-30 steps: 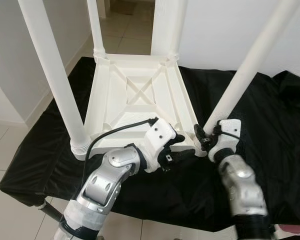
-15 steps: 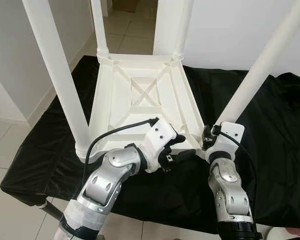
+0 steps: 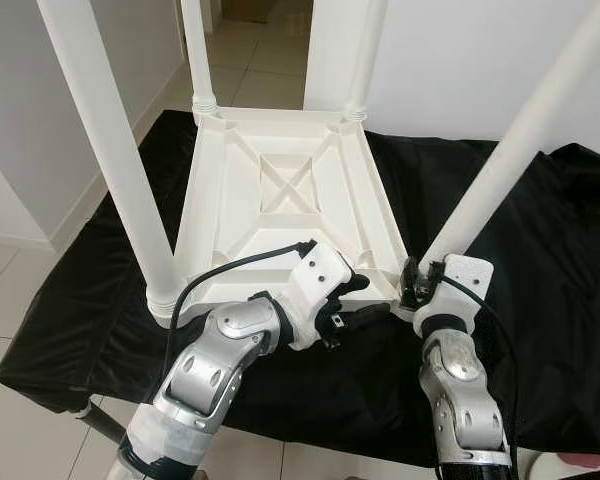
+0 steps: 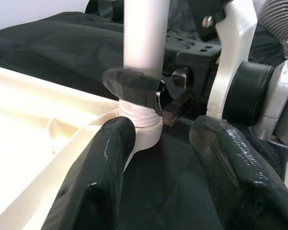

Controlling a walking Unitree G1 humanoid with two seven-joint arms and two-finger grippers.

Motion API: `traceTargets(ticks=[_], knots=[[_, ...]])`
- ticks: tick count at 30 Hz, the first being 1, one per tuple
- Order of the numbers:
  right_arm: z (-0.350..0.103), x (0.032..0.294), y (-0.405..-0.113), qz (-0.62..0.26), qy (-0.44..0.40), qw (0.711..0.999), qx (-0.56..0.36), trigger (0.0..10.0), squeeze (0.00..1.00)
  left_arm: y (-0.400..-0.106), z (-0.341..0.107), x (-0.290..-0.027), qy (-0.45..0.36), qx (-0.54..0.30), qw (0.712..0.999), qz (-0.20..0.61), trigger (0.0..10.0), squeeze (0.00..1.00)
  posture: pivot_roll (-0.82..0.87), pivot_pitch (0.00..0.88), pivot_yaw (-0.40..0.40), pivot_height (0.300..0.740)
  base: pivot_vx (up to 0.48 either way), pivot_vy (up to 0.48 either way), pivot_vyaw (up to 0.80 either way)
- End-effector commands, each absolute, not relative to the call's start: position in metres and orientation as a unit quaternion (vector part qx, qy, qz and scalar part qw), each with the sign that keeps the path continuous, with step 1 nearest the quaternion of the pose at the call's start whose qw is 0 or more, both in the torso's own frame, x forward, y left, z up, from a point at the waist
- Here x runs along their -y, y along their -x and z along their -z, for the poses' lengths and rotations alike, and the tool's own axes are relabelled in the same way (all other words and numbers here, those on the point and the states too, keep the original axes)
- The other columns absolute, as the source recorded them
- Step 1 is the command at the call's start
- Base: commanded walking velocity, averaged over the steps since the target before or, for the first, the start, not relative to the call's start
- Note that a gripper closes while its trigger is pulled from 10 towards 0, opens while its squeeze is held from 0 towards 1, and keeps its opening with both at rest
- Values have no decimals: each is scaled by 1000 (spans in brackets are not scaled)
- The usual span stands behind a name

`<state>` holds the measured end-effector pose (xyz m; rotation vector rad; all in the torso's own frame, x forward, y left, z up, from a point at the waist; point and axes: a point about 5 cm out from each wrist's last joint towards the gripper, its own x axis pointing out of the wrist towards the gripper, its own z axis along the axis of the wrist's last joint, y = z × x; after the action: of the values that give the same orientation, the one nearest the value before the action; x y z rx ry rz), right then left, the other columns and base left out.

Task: Building children table

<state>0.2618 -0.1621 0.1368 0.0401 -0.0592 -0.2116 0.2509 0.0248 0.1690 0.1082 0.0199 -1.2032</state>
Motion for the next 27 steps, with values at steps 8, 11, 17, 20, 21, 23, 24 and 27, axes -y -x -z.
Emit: traceTargets(ticks=[8,11,17,20,21,23,24,27], knots=[[-132,178,-254,7,-19,999,47,10000,0,-258,-173,-26,-59,2,836,545,10000,0,-92,0,-41,740,0,0,0],[-128,187,-252,-43,-16,998,48,10000,0,-260,-175,-27,-62,3,836,545,10000,0,-94,0,-31,740,0,0,0],[-124,196,-262,-116,2,992,44,10000,0,-261,-176,-26,-65,5,833,550,10000,0,-98,0,-17,740,0,0,0],[-120,200,-274,-197,17,980,24,10000,0,-258,-174,-25,-72,1,826,558,10000,0,-96,0,-8,740,0,0,0],[-120,200,-277,-217,17,976,20,10000,0,-256,-174,-25,-70,0,824,563,10000,0,-96,0,-8,740,0,0,0],[-121,200,-279,-231,20,972,20,10000,0,-255,-174,-25,-70,-1,822,565,10000,0,-91,0,-10,740,0,0,0],[-122,201,-283,-239,27,970,20,10000,0,-255,-173,-26,-75,-2,821,566,10000,0,-91,0,-10,740,0,0,0],[-125,199,-294,-273,40,961,16,10000,0,-256,-173,-27,-77,-1,823,563,10000,0,-88,0,-14,740,0,0,0]])
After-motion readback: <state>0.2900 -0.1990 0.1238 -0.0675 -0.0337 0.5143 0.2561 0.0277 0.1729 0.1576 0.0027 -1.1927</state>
